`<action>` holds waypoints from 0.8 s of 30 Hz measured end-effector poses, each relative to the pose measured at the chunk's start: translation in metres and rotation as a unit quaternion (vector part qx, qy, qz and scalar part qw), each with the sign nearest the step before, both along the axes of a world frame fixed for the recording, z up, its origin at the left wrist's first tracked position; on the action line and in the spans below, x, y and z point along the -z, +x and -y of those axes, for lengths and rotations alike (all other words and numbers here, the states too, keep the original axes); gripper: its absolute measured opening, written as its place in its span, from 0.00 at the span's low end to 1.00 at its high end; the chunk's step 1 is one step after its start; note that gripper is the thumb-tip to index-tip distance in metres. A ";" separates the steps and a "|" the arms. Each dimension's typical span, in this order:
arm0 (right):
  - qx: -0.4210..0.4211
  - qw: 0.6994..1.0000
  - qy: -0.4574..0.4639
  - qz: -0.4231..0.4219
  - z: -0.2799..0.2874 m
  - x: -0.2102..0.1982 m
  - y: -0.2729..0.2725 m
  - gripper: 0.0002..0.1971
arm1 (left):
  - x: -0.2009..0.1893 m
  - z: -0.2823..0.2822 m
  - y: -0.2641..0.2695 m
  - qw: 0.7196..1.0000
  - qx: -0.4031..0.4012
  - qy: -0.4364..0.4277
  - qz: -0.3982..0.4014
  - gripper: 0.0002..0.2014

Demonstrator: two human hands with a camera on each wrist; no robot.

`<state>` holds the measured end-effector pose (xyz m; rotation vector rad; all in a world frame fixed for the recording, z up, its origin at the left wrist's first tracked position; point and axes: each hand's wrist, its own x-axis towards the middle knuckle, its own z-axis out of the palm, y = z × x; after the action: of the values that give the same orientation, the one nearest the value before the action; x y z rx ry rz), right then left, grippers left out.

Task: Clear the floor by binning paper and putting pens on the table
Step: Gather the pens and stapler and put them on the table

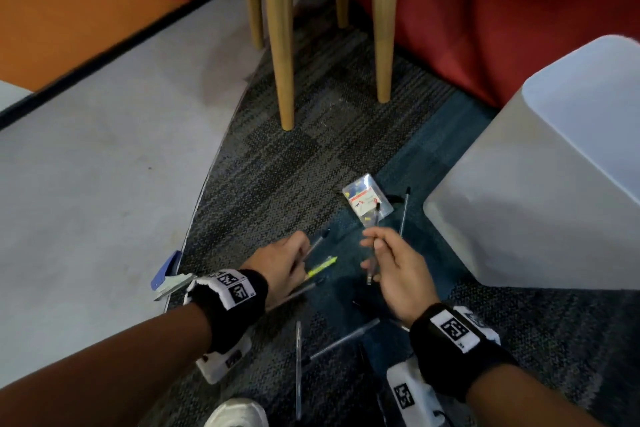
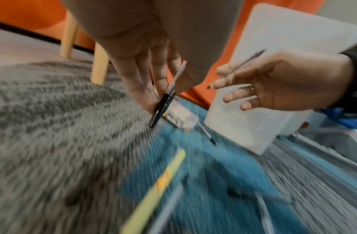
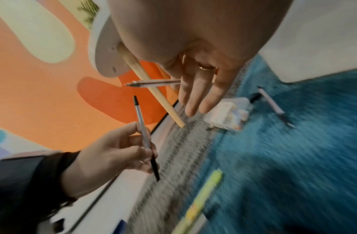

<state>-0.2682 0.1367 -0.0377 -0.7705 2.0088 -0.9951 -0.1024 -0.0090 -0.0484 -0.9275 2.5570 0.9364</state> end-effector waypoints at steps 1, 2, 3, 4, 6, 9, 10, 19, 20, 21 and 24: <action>0.001 1.000 -0.020 0.004 0.006 -0.007 -0.002 0.15 | -0.006 0.009 -0.004 1.000 -0.026 -0.003 -0.014 0.08; -0.001 0.999 -0.037 0.000 0.014 -0.014 -0.005 0.17 | -0.014 0.020 -0.008 0.998 -0.051 -0.007 -0.029 0.10; -0.005 0.998 -0.054 -0.011 0.021 -0.021 -0.008 0.18 | -0.023 0.032 -0.013 0.996 -0.073 -0.013 -0.047 0.11; -0.009 0.997 -0.074 -0.023 0.030 -0.030 -0.013 0.18 | -0.033 0.043 -0.018 0.993 -0.091 -0.025 -0.072 0.12; -0.007 0.992 -0.122 -0.033 0.049 -0.054 -0.022 0.13 | -0.061 0.062 -0.031 0.983 -0.114 -0.060 -0.129 0.11; 0.032 0.977 -0.207 -0.026 0.077 -0.100 -0.036 0.12 | -0.118 0.078 -0.054 0.959 -0.122 -0.105 -0.235 0.09; 0.045 0.967 -0.245 -0.045 0.086 -0.116 -0.041 0.13 | -0.140 0.081 -0.063 0.949 -0.122 -0.119 -0.267 0.08; 0.092 0.892 -0.399 -0.194 0.159 -0.256 -0.107 0.09 | -0.307 0.126 -0.134 0.879 -0.099 -0.162 -0.437 0.10; 0.097 0.887 -0.405 -0.199 0.168 -0.272 -0.116 0.09 | -0.324 0.135 -0.142 0.875 -0.096 -0.169 -0.444 0.10; 0.104 0.881 -0.414 -0.204 0.176 -0.288 -0.125 0.09 | -0.341 0.145 -0.150 0.869 -0.093 -0.176 -0.454 0.10; 0.124 0.854 -0.446 -0.238 0.198 -0.334 -0.147 0.09 | -0.387 0.176 -0.173 0.847 -0.093 -0.192 -0.488 0.10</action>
<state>-0.4157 -0.0613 0.2958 -1.3622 2.0233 -2.1308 -0.2758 -0.1850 0.3388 -0.9621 3.6800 1.1871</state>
